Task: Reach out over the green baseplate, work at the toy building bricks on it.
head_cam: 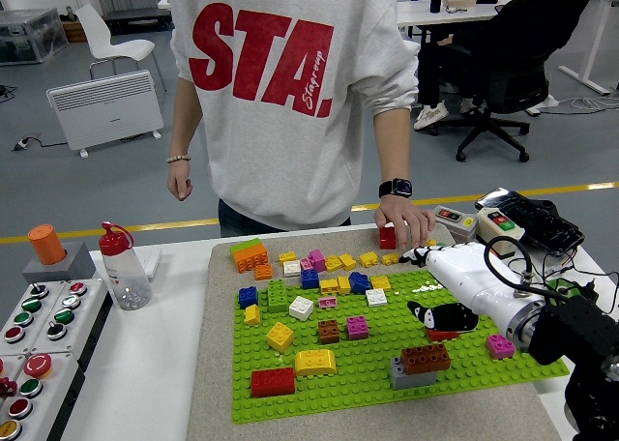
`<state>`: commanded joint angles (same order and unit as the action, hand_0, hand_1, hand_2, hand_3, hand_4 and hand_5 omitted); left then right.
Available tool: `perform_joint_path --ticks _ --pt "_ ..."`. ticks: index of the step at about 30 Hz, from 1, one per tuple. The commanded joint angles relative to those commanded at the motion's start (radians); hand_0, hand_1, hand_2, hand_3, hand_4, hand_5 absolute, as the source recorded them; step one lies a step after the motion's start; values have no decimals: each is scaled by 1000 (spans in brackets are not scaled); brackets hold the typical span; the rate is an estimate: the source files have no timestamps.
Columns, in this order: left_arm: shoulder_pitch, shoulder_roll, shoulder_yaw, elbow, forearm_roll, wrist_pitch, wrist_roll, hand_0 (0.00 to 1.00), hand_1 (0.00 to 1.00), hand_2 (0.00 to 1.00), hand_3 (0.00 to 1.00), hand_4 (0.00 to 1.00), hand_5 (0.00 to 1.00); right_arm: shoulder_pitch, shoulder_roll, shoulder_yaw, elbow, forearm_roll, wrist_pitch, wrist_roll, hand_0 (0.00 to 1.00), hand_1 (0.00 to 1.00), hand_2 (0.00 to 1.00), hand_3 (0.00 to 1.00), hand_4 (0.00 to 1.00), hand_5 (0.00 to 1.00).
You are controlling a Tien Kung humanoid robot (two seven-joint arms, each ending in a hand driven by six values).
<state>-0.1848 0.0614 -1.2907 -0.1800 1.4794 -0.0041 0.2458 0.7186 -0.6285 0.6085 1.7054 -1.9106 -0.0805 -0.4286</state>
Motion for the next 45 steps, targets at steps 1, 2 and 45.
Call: perform_joint_path --ticks 1,2,45 --pt "-1 0 0 0 0 0 0 653 693 668 562 285 998 5 10 -9 -9 6 -21 19 766 733 747 758 557 236" --pt "-2 0 1 0 -1 0 0 653 692 668 563 285 998 11 23 -21 -21 15 -48 43 776 727 734 754 532 154" --pt "-4 -9 10 0 -21 -6 -8 653 689 668 563 282 998 133 308 -164 -389 73 -32 100 822 741 740 733 558 144"
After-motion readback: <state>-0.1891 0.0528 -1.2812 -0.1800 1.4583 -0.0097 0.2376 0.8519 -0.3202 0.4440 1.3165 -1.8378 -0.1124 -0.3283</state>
